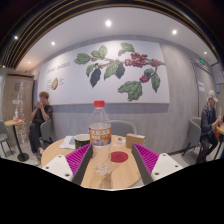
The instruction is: Pour water
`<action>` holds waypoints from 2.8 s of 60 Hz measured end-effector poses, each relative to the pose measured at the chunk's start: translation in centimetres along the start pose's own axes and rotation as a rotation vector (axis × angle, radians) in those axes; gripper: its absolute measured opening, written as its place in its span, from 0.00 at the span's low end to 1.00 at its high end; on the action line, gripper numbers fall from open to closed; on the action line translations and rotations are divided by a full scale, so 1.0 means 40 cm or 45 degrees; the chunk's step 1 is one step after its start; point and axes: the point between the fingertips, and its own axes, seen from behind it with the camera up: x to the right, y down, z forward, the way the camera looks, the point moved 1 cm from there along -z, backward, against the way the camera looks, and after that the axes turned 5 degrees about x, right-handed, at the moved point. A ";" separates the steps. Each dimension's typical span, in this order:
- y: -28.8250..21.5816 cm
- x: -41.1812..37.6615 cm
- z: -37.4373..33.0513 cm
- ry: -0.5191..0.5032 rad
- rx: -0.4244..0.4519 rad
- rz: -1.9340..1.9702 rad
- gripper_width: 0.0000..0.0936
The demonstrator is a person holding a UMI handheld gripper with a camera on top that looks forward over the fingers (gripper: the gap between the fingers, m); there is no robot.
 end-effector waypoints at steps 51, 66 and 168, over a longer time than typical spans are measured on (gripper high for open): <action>-0.030 -0.097 0.338 0.087 0.085 -0.309 0.35; -0.199 0.012 0.454 0.191 0.021 -1.725 0.35; -0.009 0.048 0.540 0.051 0.045 -0.004 0.40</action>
